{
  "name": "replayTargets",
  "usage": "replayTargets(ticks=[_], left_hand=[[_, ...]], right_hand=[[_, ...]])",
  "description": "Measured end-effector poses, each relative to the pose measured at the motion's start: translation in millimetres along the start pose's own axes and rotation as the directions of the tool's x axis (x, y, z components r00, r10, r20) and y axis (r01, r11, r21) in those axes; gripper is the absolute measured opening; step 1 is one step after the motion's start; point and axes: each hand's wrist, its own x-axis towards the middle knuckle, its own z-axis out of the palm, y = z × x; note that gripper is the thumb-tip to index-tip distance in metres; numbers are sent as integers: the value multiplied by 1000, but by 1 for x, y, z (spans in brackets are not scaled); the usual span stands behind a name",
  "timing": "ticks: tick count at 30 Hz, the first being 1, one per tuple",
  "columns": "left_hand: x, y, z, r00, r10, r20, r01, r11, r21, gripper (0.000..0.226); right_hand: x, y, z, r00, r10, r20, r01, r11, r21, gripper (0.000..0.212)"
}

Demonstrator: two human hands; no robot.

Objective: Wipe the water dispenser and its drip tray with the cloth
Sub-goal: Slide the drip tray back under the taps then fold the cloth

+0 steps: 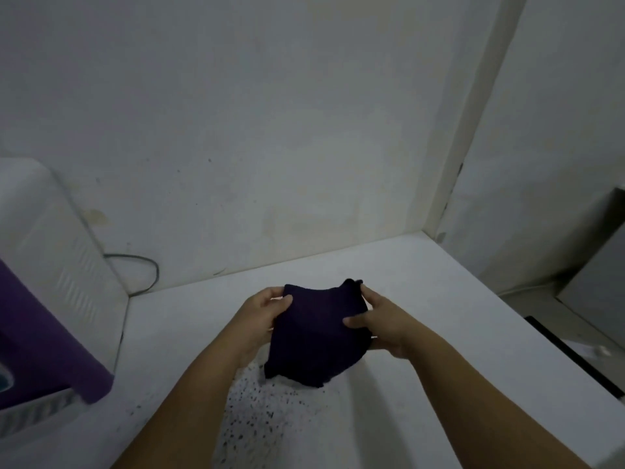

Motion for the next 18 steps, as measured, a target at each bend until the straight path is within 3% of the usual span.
replayTargets(ticks=[4, 7, 9, 12, 15, 18], left_hand=[[18, 13, 8, 995, -40, -97, 35, 998, -48, 30], [39, 24, 27, 981, -112, -161, 99, 991, -86, 45], [54, 33, 43, 980, -160, -119, 154, 986, -61, 53], [74, 46, 68, 981, -192, -14, 190, 952, 238, 55], [94, 53, 95, 982, -190, 19, 144, 804, 577, 54], [117, 56, 121, 985, -172, 33, 98, 696, 711, 43]], right_hand=[[14, -16, -28, 992, 74, -100, -77, 996, -36, 29], [27, -33, -62, 988, 118, -98, -109, 990, 88, 31], [33, -44, -87, 995, 86, -44, -78, 984, 158, 34], [47, -53, -124, 999, 43, 14, -44, 996, 78, 44], [63, -57, -156, 1000, -10, -18, 9, 997, -81, 43], [76, -63, -182, 996, -73, -54, 51, 942, -333, 37]])
